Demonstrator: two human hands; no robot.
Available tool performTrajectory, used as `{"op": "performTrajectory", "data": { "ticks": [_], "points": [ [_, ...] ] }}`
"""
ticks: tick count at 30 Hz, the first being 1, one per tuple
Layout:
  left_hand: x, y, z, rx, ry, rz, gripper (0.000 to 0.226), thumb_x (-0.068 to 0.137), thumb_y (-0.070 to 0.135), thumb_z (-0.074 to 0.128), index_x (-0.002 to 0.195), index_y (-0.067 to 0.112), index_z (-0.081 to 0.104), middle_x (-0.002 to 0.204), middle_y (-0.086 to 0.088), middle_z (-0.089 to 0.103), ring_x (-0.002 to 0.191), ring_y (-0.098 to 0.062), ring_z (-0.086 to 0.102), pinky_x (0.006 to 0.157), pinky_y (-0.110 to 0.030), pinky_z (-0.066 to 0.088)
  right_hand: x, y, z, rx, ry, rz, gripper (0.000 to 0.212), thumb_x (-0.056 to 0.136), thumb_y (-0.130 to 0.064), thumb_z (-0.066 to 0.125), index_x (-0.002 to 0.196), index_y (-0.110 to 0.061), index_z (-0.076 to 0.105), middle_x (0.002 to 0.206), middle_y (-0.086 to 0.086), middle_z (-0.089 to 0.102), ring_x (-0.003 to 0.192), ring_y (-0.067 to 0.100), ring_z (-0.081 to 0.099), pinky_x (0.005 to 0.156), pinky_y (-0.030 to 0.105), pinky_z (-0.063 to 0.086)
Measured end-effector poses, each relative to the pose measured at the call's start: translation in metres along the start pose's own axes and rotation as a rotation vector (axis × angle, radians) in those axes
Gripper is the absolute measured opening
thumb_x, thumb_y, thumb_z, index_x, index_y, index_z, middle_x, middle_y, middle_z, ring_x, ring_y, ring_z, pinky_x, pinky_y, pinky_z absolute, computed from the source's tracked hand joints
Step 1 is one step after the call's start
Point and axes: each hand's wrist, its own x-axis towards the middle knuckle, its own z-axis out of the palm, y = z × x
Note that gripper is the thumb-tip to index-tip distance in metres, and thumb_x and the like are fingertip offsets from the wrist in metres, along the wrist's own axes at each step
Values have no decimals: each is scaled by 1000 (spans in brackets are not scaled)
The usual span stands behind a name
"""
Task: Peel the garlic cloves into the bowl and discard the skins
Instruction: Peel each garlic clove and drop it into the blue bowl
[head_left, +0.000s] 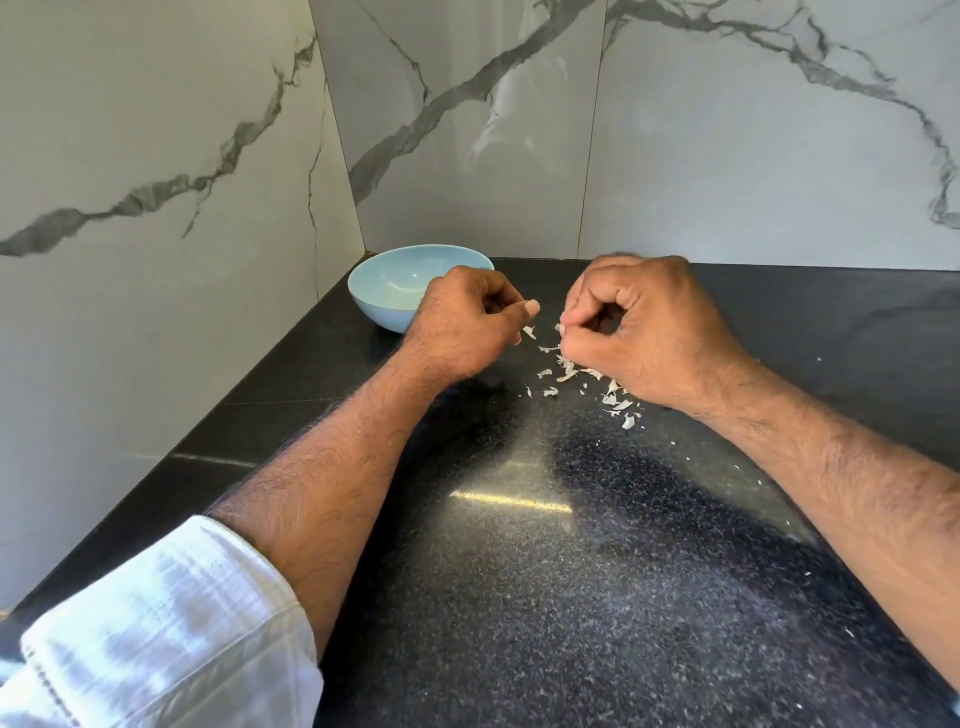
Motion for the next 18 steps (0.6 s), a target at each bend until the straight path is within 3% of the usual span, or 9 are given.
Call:
{"op": "performTrajectory", "data": {
  "ticks": [2, 5, 6, 10, 11, 13, 15, 18],
  "points": [
    [0, 0, 0, -2, 3, -7, 20, 97, 40, 77, 86, 23, 76, 68, 8, 76, 51, 3, 62, 62, -24, 50, -2, 0, 2, -7, -44, -1, 17, 74, 0, 79, 66, -13, 72, 75, -5, 71, 68, 12, 69, 60, 35, 59],
    [0, 1, -1, -12, 7, -20, 21, 98, 39, 77, 86, 22, 76, 68, 8, 76, 50, 3, 61, 62, -24, 49, -5, 4, 9, -155, -381, 149, 24, 77, -5, 82, 61, -20, 71, 71, -11, 70, 68, 6, 69, 68, 39, 62],
    [-1, 1, -1, -15, 7, -22, 21, 98, 39, 77, 86, 22, 77, 68, 8, 76, 50, 3, 61, 63, -24, 49, -5, 5, 9, -175, -415, 168, 25, 78, -6, 82, 60, -21, 71, 71, -12, 70, 68, 5, 69, 69, 40, 62],
    [-1, 1, 0, -15, -4, -19, 21, 98, 40, 77, 86, 22, 77, 68, 7, 76, 51, 2, 63, 65, -26, 51, -1, 0, 3, -49, -96, 72, 16, 82, -6, 80, 72, -17, 75, 77, -9, 71, 70, 8, 70, 64, 33, 61],
    [-1, 1, 0, -13, -5, -22, 21, 98, 40, 77, 86, 22, 77, 68, 8, 76, 51, 2, 63, 65, -26, 52, 0, 0, 3, -21, -84, 77, 14, 82, -6, 81, 74, -17, 77, 77, -10, 72, 70, 7, 70, 63, 28, 59],
    [0, 1, 0, -11, -4, -28, 21, 98, 40, 77, 86, 23, 77, 68, 8, 76, 52, 2, 63, 65, -27, 53, -5, 1, 7, -86, -303, 141, 17, 84, -8, 82, 76, -23, 79, 78, -15, 72, 72, -1, 68, 64, 15, 54],
    [0, 0, 0, -8, -7, -30, 21, 98, 40, 76, 87, 23, 77, 69, 8, 77, 52, 2, 63, 65, -28, 54, -7, 6, 9, -175, -438, 211, 18, 86, -9, 82, 77, -24, 78, 81, -16, 70, 75, -2, 67, 70, 21, 58],
    [0, 0, -2, -12, -3, -30, 21, 98, 41, 76, 87, 23, 76, 70, 7, 77, 52, 1, 63, 66, -30, 56, 1, 5, -1, -217, -217, 113, 19, 85, 1, 75, 79, -17, 73, 82, -9, 66, 78, 11, 67, 66, 31, 59]
  ]
}}
